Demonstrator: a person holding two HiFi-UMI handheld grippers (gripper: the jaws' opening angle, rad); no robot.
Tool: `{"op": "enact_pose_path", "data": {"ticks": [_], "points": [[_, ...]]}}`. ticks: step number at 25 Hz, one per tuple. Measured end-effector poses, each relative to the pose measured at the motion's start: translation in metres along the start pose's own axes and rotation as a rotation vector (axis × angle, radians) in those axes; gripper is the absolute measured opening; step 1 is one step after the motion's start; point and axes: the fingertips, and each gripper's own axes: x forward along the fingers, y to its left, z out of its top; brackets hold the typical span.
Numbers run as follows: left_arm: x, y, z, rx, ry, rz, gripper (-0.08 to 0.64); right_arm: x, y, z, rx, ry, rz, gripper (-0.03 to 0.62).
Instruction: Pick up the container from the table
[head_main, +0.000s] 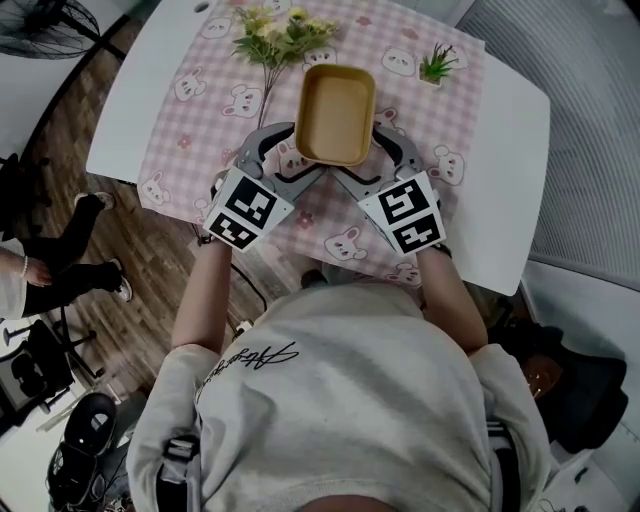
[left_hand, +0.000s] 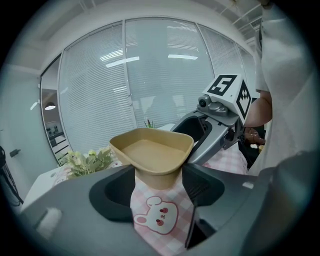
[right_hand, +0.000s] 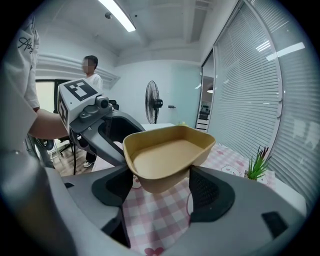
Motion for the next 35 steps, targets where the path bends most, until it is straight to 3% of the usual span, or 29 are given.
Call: {"op": "enact_pose_path", "data": {"ticks": [35], "points": [[-0.08,-0.048,0.023,0.036,-0.06,0.055,0.293,-0.06,0.068,0.028,-0.035,-0.056,-0.005,0.347]]}}
